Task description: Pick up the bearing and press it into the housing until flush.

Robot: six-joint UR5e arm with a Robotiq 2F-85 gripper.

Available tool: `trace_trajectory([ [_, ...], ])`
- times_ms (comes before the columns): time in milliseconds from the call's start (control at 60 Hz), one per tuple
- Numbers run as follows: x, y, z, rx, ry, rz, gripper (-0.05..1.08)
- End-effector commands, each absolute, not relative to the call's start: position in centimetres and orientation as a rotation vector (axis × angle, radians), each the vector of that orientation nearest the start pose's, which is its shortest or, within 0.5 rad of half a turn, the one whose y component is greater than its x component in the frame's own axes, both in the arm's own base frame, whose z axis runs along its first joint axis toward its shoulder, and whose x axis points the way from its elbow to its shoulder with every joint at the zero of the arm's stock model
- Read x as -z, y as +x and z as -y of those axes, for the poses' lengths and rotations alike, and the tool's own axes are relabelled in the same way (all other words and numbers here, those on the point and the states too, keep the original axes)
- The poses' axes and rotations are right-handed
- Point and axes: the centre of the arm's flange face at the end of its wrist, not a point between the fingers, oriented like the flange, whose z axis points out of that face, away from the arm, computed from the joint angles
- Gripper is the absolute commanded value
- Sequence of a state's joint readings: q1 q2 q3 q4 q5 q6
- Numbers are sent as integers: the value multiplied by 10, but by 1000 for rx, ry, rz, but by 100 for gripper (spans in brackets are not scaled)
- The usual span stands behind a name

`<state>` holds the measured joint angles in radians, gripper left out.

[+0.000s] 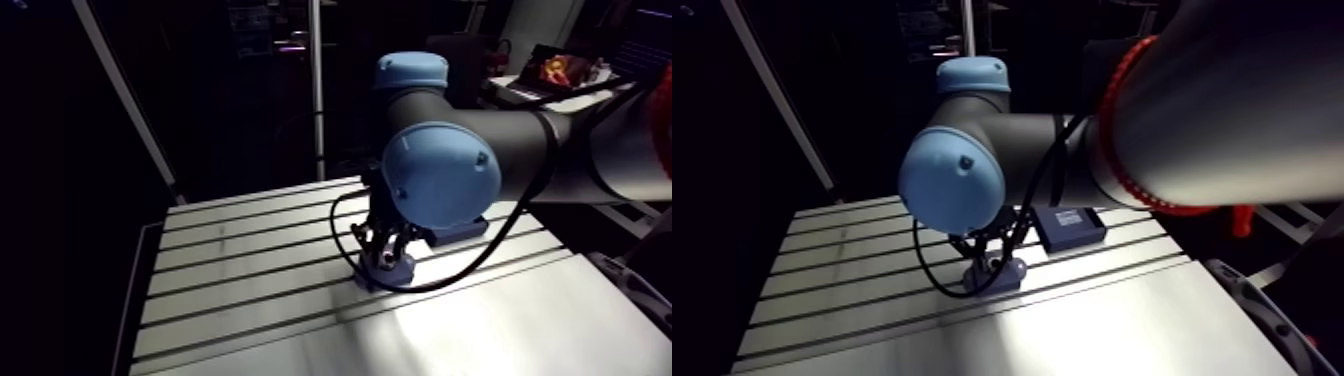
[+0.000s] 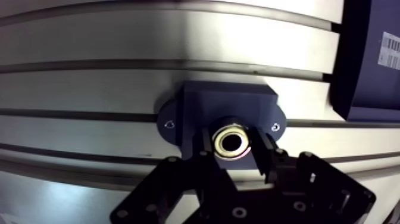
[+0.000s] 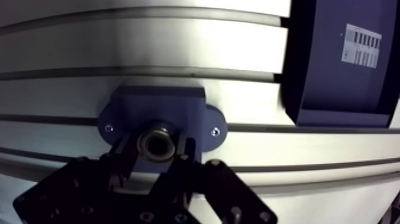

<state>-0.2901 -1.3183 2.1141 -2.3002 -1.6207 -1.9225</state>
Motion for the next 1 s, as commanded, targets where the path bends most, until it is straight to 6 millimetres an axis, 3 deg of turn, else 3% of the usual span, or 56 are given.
trace_trajectory([
  [17, -188, -490, -13, -40, -95, -3061, 72],
  [1000, -185, -491, -13, -38, -98, -3056, 72],
])
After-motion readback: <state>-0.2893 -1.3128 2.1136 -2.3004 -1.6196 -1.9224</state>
